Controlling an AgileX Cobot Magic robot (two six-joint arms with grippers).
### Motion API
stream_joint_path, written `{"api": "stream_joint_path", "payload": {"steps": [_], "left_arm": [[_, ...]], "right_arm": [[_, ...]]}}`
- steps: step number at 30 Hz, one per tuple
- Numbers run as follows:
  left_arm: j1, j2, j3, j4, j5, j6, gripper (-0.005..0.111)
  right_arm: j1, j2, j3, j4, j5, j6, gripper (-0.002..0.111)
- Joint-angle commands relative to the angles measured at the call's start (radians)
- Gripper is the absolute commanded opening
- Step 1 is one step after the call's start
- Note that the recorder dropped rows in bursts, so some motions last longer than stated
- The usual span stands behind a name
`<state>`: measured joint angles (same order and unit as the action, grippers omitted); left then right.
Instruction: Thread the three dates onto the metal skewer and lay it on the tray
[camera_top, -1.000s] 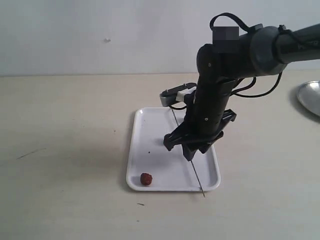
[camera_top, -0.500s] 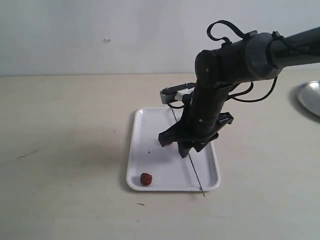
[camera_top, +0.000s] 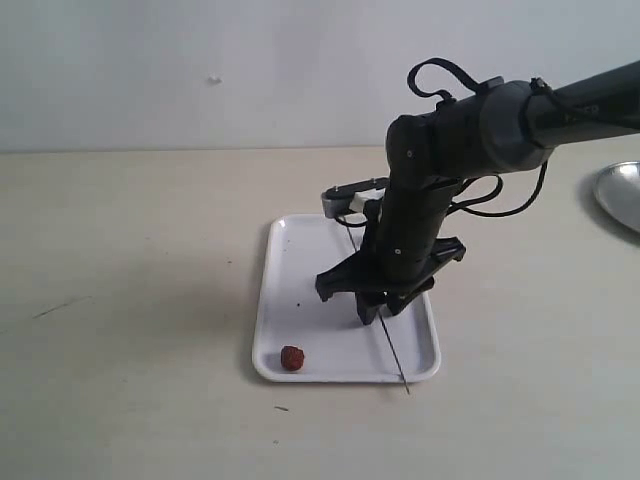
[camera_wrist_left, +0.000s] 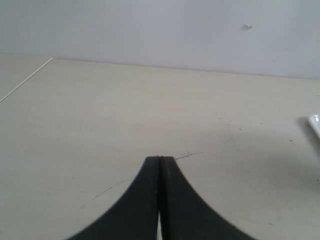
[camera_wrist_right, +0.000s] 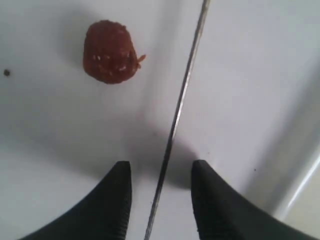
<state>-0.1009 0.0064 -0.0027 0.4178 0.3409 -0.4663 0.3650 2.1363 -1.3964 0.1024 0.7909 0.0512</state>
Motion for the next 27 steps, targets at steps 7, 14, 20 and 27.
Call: {"api": "stream_joint_path", "payload": {"steps": [7,14,20,27], "left_arm": [[0.002,-0.006,0.003,-0.002,-0.006,-0.004,0.0],[0.002,-0.006,0.003,-0.002,-0.006,-0.004,0.0],[0.002,-0.006,0.003,-0.002,-0.006,-0.004,0.0],[0.002,-0.006,0.003,-0.002,-0.006,-0.004,0.0]], "right_arm": [[0.001,0.025,-0.007,-0.004,0.006,0.051,0.02],[0.001,0.025,-0.007,-0.004,0.006,0.092,0.0],[0.001,0.011,-0.007,-0.01,0.002,0.142,0.0],[0.001,-0.06,-0.007,-0.015,-0.005,0.179,0.0]]}}
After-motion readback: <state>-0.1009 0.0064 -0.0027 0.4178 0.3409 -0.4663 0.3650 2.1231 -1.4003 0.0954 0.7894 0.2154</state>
